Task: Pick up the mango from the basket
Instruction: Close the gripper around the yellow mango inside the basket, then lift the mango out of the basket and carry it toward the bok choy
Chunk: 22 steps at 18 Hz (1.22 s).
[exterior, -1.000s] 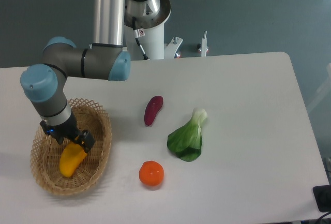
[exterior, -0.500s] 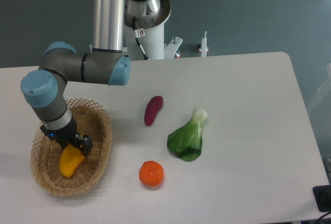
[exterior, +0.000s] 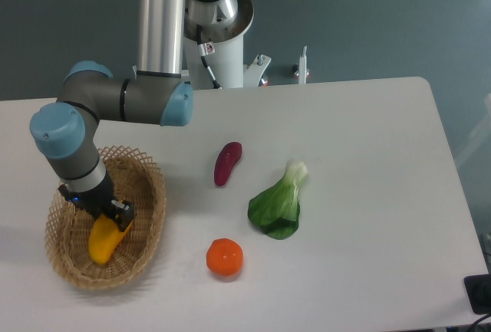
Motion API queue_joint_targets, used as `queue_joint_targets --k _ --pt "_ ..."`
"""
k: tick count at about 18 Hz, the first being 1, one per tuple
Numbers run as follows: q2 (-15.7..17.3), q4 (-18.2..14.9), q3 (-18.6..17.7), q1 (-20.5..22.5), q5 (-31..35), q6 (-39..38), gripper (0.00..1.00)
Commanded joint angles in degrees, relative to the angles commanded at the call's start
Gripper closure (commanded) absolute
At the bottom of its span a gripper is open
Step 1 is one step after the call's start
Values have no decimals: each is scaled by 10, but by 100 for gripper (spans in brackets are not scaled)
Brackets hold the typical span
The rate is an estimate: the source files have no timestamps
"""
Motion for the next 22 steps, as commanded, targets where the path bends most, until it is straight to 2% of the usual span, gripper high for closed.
queue_joint_targets --k 4,7,9,15,18,22 --pt "37 -3 0 7 2 30 44" --pt "76 -11 6 50 -1 48 42" --pt "102 -23 6 91 -1 100 43" --pt "146 -75 5 211 -3 249 43" --pt "151 -83 6 274 -6 333 43" --pt "156 -83 7 341 -24 407 43"
